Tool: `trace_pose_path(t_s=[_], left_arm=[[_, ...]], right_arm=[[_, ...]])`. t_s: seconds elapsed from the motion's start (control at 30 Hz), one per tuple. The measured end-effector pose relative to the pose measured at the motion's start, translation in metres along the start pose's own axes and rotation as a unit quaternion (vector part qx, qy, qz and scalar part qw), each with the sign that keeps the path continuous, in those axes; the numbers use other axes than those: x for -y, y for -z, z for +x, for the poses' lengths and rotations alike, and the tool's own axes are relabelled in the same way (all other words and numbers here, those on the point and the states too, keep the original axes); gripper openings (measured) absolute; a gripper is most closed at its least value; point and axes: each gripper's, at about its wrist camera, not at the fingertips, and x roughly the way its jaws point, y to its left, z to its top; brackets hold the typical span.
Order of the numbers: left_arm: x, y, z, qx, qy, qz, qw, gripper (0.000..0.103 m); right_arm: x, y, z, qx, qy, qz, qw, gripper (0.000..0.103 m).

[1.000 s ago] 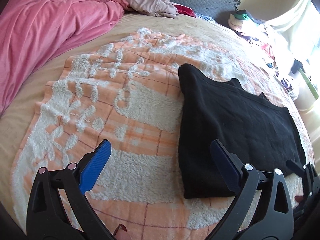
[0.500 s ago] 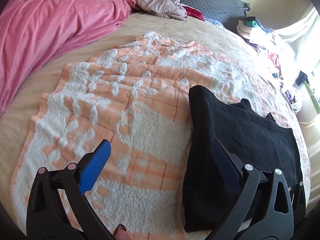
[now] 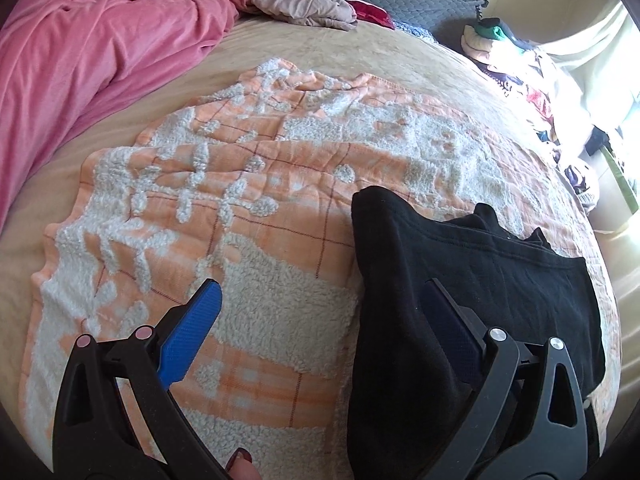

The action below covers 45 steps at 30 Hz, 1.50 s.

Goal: Fold small clothes
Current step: 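Lift the side edge with the left gripper and fold it toward the middle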

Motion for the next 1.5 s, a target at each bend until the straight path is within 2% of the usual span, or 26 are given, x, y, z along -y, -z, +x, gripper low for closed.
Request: trace_pose_path(t_s=[0.07, 0.13, 0.2, 0.33, 0.6, 0.7, 0.73, 0.77, 0.8, 0.83, 0.93, 1.23, 1.5], left_arm=[[0.001, -0.001, 0.002, -0.006, 0.016, -0.004, 0.9998, 0.093], [0.001, 0.000, 0.006, -0.026, 0.065, -0.022, 0.9973, 0.093], [0.005, 0.002, 0.006, -0.033, 0.095, -0.032, 0.9945, 0.093], [0.020, 0.003, 0.007, -0.041, 0.107, -0.021, 0.9932, 0.093], [0.051, 0.005, 0.005, -0.055, 0.158, -0.031, 0.9855, 0.092], [0.067, 0.004, 0.002, -0.055, 0.175, -0.028, 0.9826, 0.066], [0.075, 0.004, 0.000, -0.057, 0.183, -0.026, 0.9812, 0.053], [0.082, 0.004, -0.001, -0.058, 0.188, -0.021, 0.9802, 0.045], [0.089, 0.003, -0.003, -0.060, 0.192, -0.015, 0.9795, 0.030], [0.097, 0.003, -0.005, -0.059, 0.190, -0.008, 0.9799, 0.027], [0.118, 0.001, -0.013, -0.053, 0.187, 0.009, 0.9809, 0.023], [0.169, -0.003, -0.031, -0.038, 0.182, 0.052, 0.9811, 0.022], [0.202, -0.003, -0.032, -0.039, 0.181, 0.071, 0.9800, 0.022]], right_arm=[[0.001, 0.001, -0.007, 0.012, -0.002, -0.001, 1.000, 0.024], [0.004, 0.003, -0.014, 0.022, 0.004, 0.002, 1.000, 0.021], [0.010, 0.004, -0.020, 0.029, 0.003, 0.010, 1.000, 0.021], [0.026, 0.008, -0.033, 0.048, 0.004, 0.030, 0.998, 0.020], [0.061, 0.026, -0.061, 0.080, 0.020, 0.075, 0.994, 0.019], [0.067, 0.032, -0.072, 0.082, 0.026, 0.081, 0.993, 0.018], [0.065, 0.033, -0.077, 0.082, 0.029, 0.081, 0.993, 0.018], [0.066, 0.035, -0.081, 0.082, 0.031, 0.083, 0.993, 0.017], [0.070, 0.037, -0.084, 0.082, 0.030, 0.087, 0.992, 0.017], [0.072, 0.039, -0.086, 0.082, 0.029, 0.092, 0.992, 0.016], [0.085, 0.046, -0.094, 0.082, 0.031, 0.112, 0.990, 0.015], [0.115, 0.068, -0.122, 0.089, 0.038, 0.167, 0.981, 0.013], [0.133, 0.085, -0.139, 0.085, 0.033, 0.203, 0.975, 0.012]])
